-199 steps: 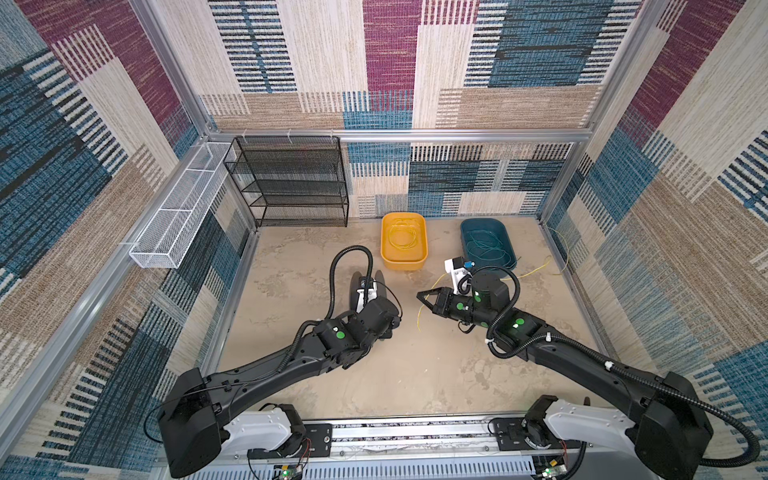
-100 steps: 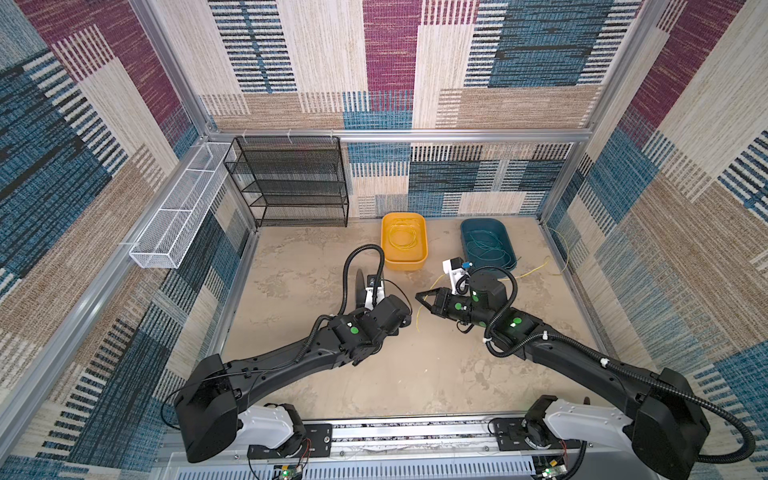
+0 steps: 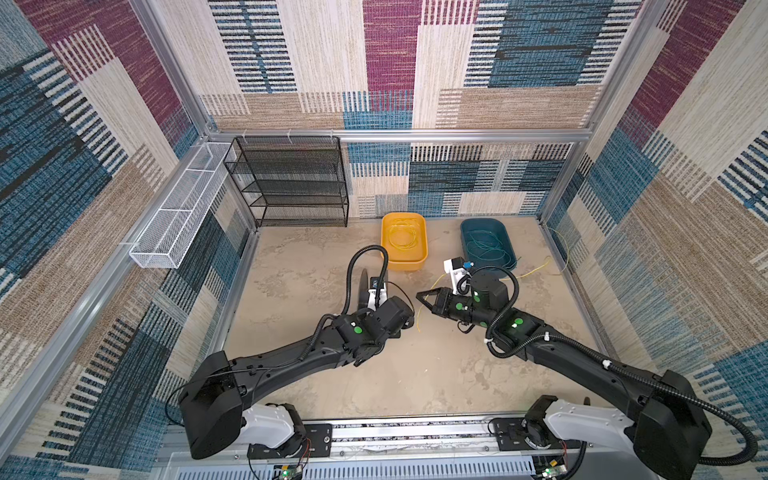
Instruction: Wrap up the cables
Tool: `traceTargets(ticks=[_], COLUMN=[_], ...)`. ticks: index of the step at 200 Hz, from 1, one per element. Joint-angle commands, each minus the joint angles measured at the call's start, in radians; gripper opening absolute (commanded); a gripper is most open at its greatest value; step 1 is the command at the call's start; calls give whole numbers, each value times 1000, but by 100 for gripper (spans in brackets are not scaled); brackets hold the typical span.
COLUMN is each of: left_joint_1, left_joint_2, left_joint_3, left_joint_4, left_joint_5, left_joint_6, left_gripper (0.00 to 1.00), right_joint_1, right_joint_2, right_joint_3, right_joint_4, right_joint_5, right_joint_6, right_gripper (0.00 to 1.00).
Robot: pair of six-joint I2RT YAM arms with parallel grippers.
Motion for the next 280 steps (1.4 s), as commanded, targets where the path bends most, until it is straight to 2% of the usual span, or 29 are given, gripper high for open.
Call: traceTargets(ticks=[1, 44, 75, 86, 111, 136, 147, 158, 197, 237, 265, 280], left_joint_1=[-1, -5, -9, -12, -30, -19, -2, 13, 18, 19, 18, 18], left_joint_2=[4, 6, -18, -57, -221, -387, -429, -449, -495, -466, -497, -498], left_joint_3=[13, 28, 81, 118, 165, 121, 85, 31, -194, -214, -281, -300], left_joint_4=[-23, -31, -46, -73, -138, -217, -253, -269, -118, -186, -67, -11], left_joint_5=[8, 14, 55, 71, 37, -54, -36, 8, 101, 53, 103, 130], left_joint_6=[-11, -6, 58, 87, 127, 125, 116, 89, 15, -7, 26, 41], left_gripper=[24, 34, 48, 52, 50, 52, 59, 61, 62, 47, 39, 38], right_joint_1=[0, 0, 0, 0, 0, 2, 25, 61, 140, 156, 162, 169], right_joint_2=[-1, -11, -10, -10, -9, -4, 2, 27, 195, 291, 319, 332], right_joint_3=[1, -5, -5, -4, 1, 20, 47, 92, 256, 339, 337, 342], right_joint_4=[34, 29, 32, 35, 34, 34, 28, 25, 63, 78, 98, 109], right_joint_5=[5, 4, 5, 0, -5, -19, 1, 21, 16, -4, -15, -16], right_joint_6=[-1, 1, 2, 3, -2, -8, -24, -41, -67, -78, -64, -55], right_gripper=[0, 0, 0, 0, 0, 0, 0, 0, 0, 0, 0, 0])
